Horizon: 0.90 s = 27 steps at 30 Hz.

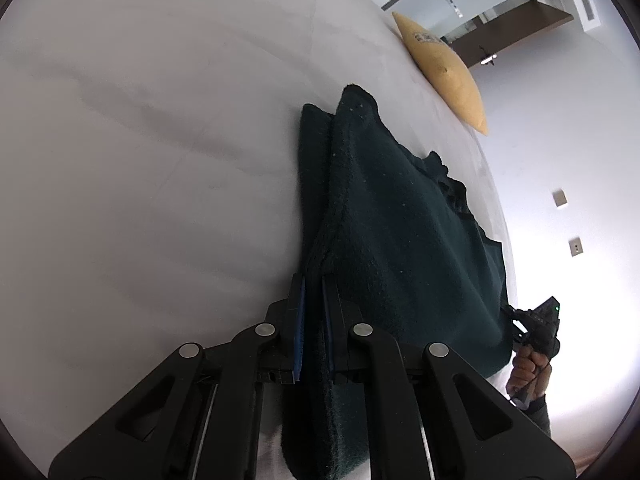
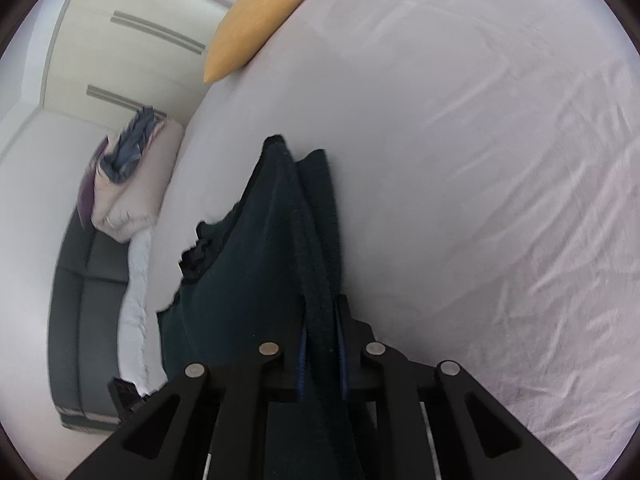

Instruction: Fold small clothes

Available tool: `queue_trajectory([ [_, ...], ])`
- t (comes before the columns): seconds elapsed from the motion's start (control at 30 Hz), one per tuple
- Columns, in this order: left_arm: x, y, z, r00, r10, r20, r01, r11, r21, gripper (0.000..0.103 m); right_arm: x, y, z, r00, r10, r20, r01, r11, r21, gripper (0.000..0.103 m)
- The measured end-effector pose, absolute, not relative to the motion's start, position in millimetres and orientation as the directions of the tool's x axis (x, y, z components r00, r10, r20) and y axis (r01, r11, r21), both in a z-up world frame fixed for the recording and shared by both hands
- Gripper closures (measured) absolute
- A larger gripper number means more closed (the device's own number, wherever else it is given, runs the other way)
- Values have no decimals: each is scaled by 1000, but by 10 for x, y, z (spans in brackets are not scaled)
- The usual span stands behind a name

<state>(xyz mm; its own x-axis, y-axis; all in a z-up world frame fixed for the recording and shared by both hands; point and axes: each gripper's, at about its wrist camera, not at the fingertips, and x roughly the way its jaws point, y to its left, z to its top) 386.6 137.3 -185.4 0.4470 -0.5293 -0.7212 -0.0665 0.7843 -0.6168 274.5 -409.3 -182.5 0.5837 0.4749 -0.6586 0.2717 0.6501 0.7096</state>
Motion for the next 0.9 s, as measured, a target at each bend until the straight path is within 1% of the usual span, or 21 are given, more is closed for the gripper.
queue_trajectory([
  [0.1,3787,1387,-1857,466,-514,-720,-69,790,-609,97,2687,-4107,-1848,605,469,-643,279,632,723,91],
  [0.13,3747,1417,-1844,473,-512,-717,-73,788,-611,97,2680,-4096,-1827,605,467,-645,277,636,720,89],
  [0.17,3721,1437,-1813,477,-510,-716,-70,790,-610,97,2674,-4079,-1791,604,462,-649,271,647,713,85],
  [0.23,3703,1459,-1725,484,-504,-715,-57,798,-601,97,2680,-4036,-1661,599,446,-666,250,685,684,84],
  [0.3,3717,1486,-1554,515,-467,-719,-47,822,-567,97,2693,-4025,-1534,604,416,-680,231,725,649,74],
  [0.33,3752,1486,-1480,525,-460,-716,-41,827,-561,97,2708,-4028,-1469,613,402,-680,222,739,636,67],
  [0.37,3797,1485,-1415,531,-459,-712,-34,828,-559,96,2734,-4040,-1422,624,395,-674,217,741,635,64],
  [0.43,3975,1431,-1305,530,-454,-716,-25,836,-548,94,2832,-4049,-1382,635,397,-663,217,731,646,62],
  [0.47,4070,1378,-1269,525,-448,-724,-14,846,-534,86,2889,-4041,-1384,634,396,-665,220,731,646,62],
  [0.5,4192,1311,-1243,513,-442,-736,3,858,-513,71,2968,-4022,-1398,629,390,-673,225,737,637,62],
  [0.53,4331,1233,-1239,497,-431,-753,8,870,-492,59,3026,-4003,-1418,622,381,-684,233,744,626,62],
  [0.57,4432,1193,-1232,494,-416,-763,3,879,-478,36,3082,-3986,-1435,619,373,-691,240,748,618,62],
  [0.6,4540,1147,-1206,511,-393,-765,3,890,-455,33,3147,-3963,-1448,617,369,-695,240,753,613,62],
  [0.7,4794,1060,-1198,510,-352,-785,-4,911,-412,33,3294,-3895,-1467,615,359,-702,230,770,596,62],
  [0.77,4958,947,-1287,473,-329,-817,10,930,-368,33,3393,-3854,-1515,598,347,-723,226,792,567,62],
  [0.8,5015,898,-1357,449,-299,-842,7,944,-331,44,3442,-3830,-1537,589,342,-732,222,803,553,64],
  [0.83,5042,874,-1409,439,-275,-856,4,953,-304,54,3471,-3818,-1543,584,327,-743,223,815,535,74],
  [0.87,5070,845,-1463,430,-235,-872,2,966,-260,68,3489,-3811,-1543,580,313,-752,224,827,516,84],
  [0.9,5082,829,-1482,435,-210,-876,1,972,-233,73,3498,-3816,-1544,577,306,-757,225,832,507,88],
])
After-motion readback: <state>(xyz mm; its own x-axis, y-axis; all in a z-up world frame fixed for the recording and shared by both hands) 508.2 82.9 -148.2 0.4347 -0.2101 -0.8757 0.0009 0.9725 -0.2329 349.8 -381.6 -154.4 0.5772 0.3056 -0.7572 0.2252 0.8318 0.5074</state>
